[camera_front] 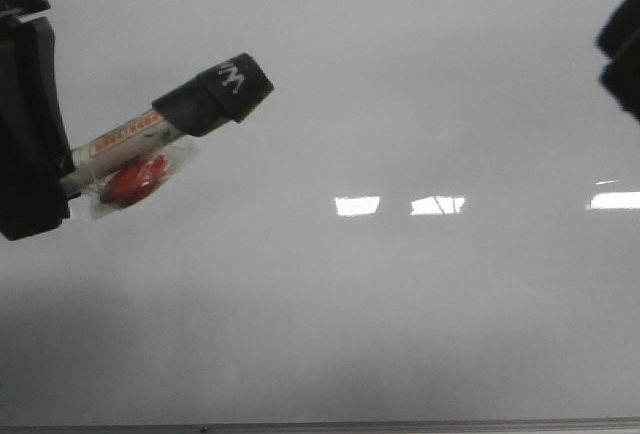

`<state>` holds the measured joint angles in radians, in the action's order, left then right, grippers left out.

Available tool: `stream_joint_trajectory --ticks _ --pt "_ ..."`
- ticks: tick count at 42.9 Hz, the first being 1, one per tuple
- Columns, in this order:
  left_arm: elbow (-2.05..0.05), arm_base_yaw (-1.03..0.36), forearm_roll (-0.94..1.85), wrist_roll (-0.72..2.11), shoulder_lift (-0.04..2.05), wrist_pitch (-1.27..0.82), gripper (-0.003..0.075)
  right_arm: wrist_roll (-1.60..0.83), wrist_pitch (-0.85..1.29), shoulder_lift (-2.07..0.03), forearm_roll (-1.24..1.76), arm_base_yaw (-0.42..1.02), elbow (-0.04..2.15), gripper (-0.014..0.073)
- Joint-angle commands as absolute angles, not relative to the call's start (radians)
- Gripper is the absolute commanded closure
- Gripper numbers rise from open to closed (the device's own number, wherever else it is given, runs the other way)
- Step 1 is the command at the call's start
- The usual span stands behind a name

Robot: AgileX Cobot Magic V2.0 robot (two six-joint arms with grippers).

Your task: Write number 8 on whiteboard

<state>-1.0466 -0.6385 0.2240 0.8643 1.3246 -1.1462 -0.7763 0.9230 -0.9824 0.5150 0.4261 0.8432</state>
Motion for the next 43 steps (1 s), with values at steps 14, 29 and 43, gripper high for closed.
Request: stream_joint_trajectory --ticks 14,29,43 --pt "-1.078 -0.671 0.242 0.875 1.302 -1.137 0.0741 -0.863 0.881 -1.354 0.561 0.686 1.151 0.0001" --pt "-1.078 -0.671 0.242 0.875 1.302 -1.135 0.0741 -0.896 0.878 -1.467 0.587 0.741 1.26 0.0004" --pt "-1.078 -0.671 0.246 0.875 1.302 -1.131 0.0741 -0.966 0.878 -1.504 0.705 0.741 1.261 0.0211"
